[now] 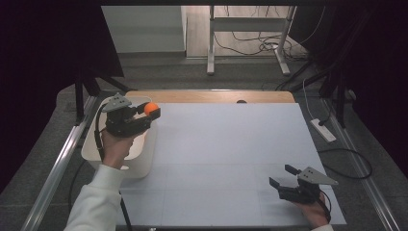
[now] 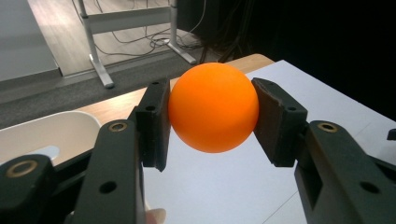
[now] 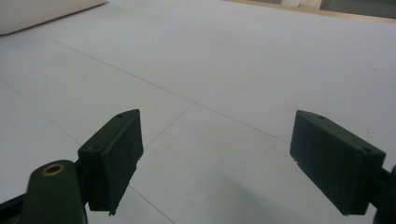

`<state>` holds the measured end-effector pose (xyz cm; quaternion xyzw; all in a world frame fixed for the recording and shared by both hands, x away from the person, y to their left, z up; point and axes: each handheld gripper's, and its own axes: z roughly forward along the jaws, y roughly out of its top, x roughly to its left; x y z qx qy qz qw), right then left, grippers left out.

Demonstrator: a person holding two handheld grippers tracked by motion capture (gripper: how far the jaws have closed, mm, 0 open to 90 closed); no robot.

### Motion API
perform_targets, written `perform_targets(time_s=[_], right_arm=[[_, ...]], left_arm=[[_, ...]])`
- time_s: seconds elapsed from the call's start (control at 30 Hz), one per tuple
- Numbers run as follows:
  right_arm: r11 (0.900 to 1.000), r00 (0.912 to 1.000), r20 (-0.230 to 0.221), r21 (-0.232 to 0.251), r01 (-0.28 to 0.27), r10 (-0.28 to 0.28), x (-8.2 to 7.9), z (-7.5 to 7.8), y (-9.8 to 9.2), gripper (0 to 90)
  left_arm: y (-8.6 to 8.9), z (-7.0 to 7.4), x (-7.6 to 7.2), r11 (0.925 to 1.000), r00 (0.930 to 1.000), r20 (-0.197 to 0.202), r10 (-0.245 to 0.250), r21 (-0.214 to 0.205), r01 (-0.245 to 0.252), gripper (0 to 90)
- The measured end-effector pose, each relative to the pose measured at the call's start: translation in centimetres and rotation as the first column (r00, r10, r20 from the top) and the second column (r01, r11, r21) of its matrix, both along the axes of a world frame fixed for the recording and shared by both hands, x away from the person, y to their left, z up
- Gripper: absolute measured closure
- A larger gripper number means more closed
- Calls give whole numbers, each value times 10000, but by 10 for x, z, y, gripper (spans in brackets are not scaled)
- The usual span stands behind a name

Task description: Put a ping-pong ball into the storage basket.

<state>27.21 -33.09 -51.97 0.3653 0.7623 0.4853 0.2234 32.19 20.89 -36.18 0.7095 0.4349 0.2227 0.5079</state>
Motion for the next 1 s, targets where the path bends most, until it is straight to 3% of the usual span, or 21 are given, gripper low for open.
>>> perform_targets(time_s=[0.57,1.0], right_arm=[[10000,10000,8,-47,-11,11,0,0,0,172],[10000,10000,-9,-64,-6,6,0,0,0,172]], left_arm=[[14,-4,2,9991,9991,-29,420,16,-420,504],[30,-8,4,9940,9940,15,1094,61,-1094,504]])
